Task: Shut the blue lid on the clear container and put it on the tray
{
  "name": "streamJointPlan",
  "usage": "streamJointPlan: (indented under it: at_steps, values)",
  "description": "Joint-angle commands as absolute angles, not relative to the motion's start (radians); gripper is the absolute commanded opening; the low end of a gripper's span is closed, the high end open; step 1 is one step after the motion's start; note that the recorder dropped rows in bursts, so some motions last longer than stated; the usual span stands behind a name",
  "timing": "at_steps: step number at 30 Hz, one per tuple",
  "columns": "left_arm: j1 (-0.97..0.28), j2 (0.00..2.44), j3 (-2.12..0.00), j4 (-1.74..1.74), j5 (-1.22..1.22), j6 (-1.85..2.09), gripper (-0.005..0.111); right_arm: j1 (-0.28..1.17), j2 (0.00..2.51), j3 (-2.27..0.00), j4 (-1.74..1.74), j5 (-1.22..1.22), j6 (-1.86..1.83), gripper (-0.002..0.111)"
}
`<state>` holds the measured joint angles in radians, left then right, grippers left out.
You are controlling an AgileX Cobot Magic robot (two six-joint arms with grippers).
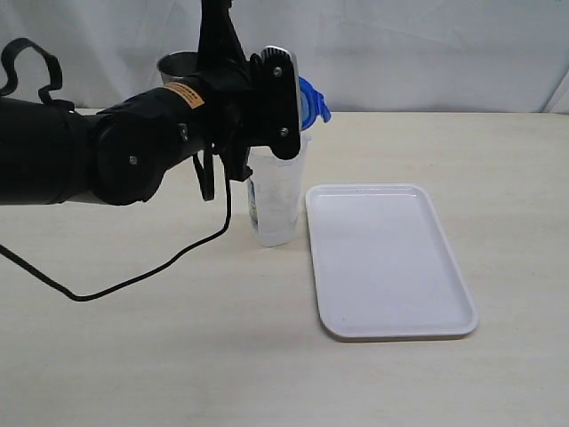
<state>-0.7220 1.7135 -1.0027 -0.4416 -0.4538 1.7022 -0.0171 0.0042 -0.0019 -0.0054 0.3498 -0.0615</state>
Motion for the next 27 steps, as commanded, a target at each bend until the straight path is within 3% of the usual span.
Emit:
streamJointPlan:
  at_steps: [1,27]
  values:
    - [-0.734,1.705,-1.000,-0.464,-0.481,1.704,0.000,-0.021,0.000,0.000,-0.012,0.346,-0.064,0.004]
    - [-0.710,1.785,-1.002,-0.428,-0.708,1.648,0.000,-0.021,0.000,0.000,-0.012,0.346,-0.064,0.004]
